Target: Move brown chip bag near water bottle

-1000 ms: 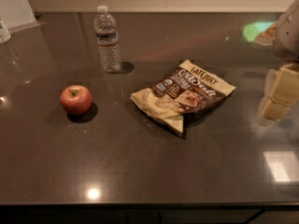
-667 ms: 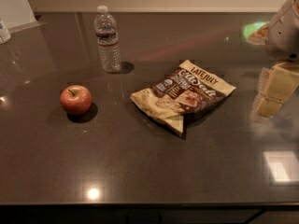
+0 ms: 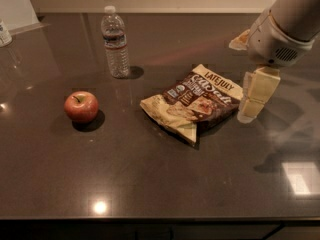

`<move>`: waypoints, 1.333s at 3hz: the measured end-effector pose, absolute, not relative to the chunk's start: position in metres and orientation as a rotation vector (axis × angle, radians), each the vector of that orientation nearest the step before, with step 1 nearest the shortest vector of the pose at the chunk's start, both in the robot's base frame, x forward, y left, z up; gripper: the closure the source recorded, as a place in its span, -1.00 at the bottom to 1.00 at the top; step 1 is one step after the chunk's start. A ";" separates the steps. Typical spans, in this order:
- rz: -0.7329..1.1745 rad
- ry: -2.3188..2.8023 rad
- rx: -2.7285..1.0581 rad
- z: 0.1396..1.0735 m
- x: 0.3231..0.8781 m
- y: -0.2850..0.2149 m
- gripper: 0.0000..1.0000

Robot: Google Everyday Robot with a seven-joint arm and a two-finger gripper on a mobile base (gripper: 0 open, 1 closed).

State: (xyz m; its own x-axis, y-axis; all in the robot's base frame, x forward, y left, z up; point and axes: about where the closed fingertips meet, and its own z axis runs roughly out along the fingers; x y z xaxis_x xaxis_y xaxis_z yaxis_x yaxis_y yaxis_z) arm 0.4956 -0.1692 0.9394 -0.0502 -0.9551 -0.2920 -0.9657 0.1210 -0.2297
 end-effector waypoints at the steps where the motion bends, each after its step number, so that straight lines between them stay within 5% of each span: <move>1: 0.087 1.945 -1.949 0.919 0.510 -0.148 -1.00; 4: 0.112 1.806 -2.253 0.844 0.542 -0.115 -1.00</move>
Offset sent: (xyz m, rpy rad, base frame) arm 0.0455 0.0635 -0.0732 -0.0281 0.0194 0.3030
